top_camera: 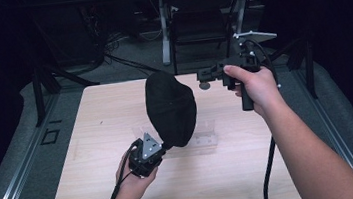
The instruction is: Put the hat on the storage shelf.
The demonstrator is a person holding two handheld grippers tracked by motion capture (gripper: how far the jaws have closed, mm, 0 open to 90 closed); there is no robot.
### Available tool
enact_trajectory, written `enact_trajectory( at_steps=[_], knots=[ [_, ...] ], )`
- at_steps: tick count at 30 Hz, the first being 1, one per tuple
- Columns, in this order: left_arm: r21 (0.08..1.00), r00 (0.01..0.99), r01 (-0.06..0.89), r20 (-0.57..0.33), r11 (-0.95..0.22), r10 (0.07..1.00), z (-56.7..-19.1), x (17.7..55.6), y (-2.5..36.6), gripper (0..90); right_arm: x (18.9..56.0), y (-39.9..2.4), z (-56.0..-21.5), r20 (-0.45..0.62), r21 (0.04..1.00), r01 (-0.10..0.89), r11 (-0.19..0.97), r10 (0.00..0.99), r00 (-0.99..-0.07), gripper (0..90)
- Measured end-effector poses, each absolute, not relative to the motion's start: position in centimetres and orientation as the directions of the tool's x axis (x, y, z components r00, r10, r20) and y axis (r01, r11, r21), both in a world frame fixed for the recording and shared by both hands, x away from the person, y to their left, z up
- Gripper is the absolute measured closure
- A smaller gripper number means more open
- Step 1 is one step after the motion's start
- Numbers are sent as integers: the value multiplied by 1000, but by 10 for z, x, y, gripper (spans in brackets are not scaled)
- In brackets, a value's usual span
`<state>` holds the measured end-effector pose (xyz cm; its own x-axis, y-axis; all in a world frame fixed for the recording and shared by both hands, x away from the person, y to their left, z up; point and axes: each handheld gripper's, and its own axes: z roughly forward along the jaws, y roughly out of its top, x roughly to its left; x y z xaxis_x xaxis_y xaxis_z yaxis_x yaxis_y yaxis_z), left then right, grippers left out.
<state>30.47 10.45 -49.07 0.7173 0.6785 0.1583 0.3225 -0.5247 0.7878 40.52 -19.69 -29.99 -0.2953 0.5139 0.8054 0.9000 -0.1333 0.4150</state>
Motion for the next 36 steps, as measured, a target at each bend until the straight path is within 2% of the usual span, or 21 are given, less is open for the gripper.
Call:
enact_trajectory(
  at_steps=[11, 19, 22, 26, 36],
  knots=[
    [787, 691, 417, 51, -455, 721, -518, 310, 121, 848, 403, -212, -302, 800, 414, 898, -148, 529, -282, 774],
    [792, 682, 430, 30, -434, 731, -523, 307, 124, 829, 401, -218, -304, 800, 416, 896, -155, 532, -279, 769],
    [792, 678, 421, 49, -442, 733, -524, 307, 130, 749, 400, -219, -304, 794, 417, 897, -148, 540, -280, 767],
    [797, 654, 445, 23, -409, 756, -525, 304, 145, 638, 397, -222, -304, 780, 428, 891, -151, 560, -279, 763],
    [813, 596, 475, -15, -337, 803, -526, 296, 184, 490, 381, -234, -308, 698, 492, 861, -129, 650, -301, 741]
  ],
)
